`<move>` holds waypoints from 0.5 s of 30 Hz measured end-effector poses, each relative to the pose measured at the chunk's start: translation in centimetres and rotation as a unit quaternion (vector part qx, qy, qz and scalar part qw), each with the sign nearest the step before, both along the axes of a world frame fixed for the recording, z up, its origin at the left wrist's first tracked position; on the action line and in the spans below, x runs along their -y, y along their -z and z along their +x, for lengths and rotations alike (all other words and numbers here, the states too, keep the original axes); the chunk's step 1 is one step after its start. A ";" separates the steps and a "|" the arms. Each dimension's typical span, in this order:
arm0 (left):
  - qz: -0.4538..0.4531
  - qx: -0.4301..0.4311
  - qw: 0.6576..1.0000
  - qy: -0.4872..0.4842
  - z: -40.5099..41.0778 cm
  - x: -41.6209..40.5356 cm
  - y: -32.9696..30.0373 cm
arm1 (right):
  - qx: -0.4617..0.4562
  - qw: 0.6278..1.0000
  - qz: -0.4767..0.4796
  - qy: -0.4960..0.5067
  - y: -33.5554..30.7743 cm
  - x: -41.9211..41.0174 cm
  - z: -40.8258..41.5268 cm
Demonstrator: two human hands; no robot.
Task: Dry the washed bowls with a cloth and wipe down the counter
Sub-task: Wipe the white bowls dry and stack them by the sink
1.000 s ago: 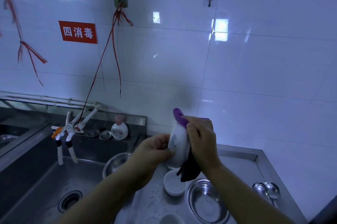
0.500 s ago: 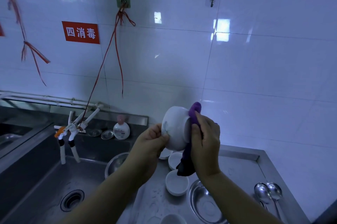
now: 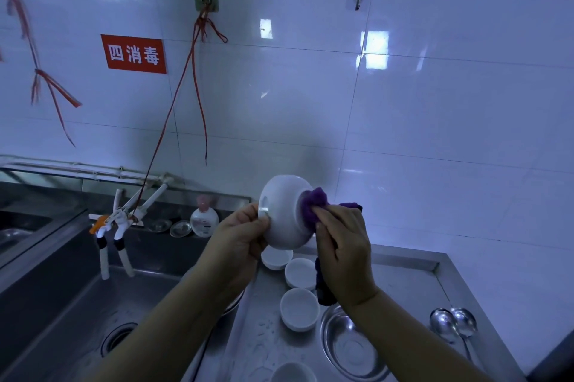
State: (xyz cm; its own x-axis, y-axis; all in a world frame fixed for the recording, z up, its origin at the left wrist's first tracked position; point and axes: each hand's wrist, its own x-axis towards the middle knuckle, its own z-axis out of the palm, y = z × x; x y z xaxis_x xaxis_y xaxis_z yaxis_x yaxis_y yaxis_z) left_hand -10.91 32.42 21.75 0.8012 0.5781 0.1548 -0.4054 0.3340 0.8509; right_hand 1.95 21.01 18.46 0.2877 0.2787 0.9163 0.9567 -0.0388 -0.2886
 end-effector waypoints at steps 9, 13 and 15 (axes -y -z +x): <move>0.024 -0.021 0.999 -0.016 -0.6 -0.6 -0.1 | 0.045 0.997 -0.037 -0.054 0.2 -0.2 -1.1; 0.026 -0.031 0.999 -0.031 -1.0 -0.7 -0.5 | 0.093 0.991 -0.089 -0.040 0.9 0.9 0.1; 0.044 -0.030 0.998 -0.031 -1.2 -0.6 -0.4 | 0.080 0.993 -0.085 0.004 0.4 1.3 1.0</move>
